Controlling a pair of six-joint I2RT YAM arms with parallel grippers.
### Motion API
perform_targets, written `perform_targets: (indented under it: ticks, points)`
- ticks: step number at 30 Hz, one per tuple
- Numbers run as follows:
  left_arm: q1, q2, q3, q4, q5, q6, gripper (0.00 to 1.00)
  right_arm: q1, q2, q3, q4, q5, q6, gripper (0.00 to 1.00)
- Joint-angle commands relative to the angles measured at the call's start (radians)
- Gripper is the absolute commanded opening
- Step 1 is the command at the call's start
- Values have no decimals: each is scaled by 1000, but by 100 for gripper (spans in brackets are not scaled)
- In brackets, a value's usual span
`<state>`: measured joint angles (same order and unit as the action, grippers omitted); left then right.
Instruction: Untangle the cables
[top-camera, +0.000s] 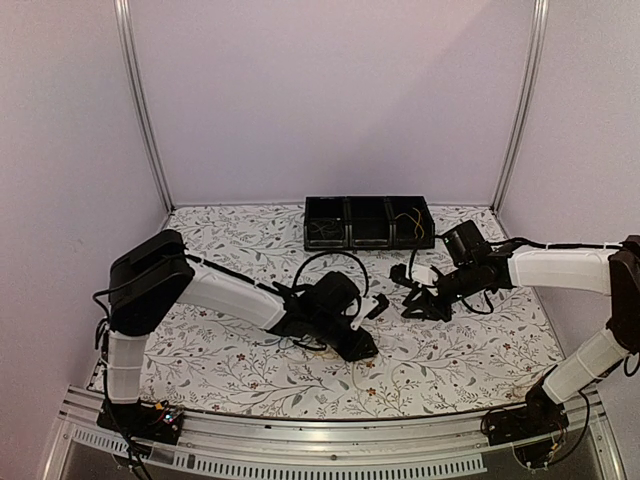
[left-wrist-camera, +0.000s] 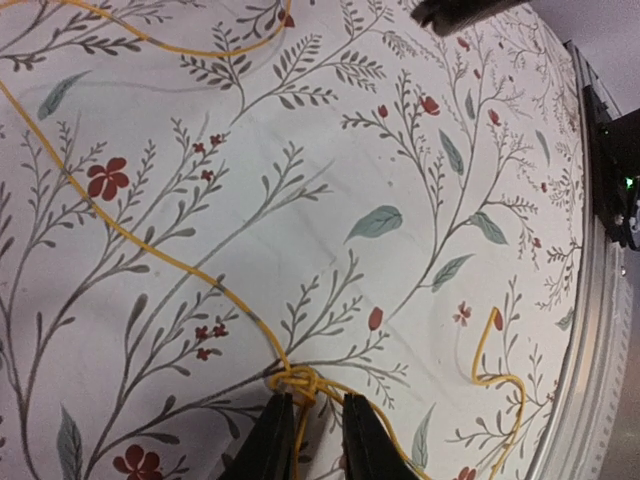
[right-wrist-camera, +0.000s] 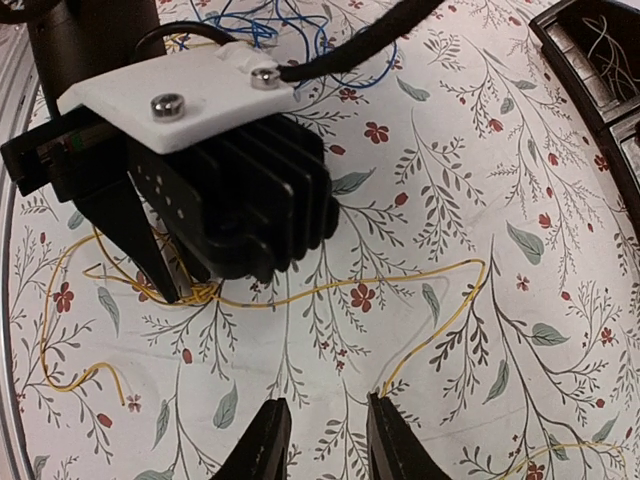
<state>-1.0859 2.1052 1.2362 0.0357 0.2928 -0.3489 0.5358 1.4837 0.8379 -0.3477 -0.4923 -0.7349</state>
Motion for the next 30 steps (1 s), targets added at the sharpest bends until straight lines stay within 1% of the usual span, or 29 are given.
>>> perform_targets:
  ticks: [1, 4, 7, 8, 11, 14, 16, 18, 22, 24, 26, 30]
  points:
    - [-19, 49, 28, -33, -36, 21, 17, 1, -22, -11, 25, 24, 21, 31]
    - [-21, 65, 32, -14, -52, 39, 11, 1, -19, -10, 29, 33, 24, 31]
    - [-26, 73, 25, 16, -91, 54, 2, 1, -20, -10, 36, 44, 29, 31]
    - [-27, 73, 21, 26, -103, 61, 0, 2, -21, -10, 37, 49, 31, 31]
    - [-28, 58, 1, 54, -152, 71, 0, 0, -26, -8, 42, 59, 39, 31]
    - [-26, 1, -54, 123, -193, 83, 0, -3, -40, -2, 43, 65, 52, 30]
    - [-28, -65, -118, 202, -223, 96, 0, -4, -56, 11, 34, 47, 66, 30]
    - [-29, -150, -204, 317, -259, 101, 0, -4, -78, 30, 16, 12, 73, 30]
    - [-36, -304, -404, 667, -288, 132, 0, 8, -95, 67, -7, -80, 107, 30]
    - [-47, -354, -467, 792, -320, 168, 0, 21, -80, 94, -33, -142, 125, 30]
    - [-70, -382, -502, 874, -360, 219, 0, 39, -60, 127, -59, -207, 145, 33]
    - [-119, -402, -507, 956, -483, 317, 0, 80, -38, 177, -66, -327, 197, 37]
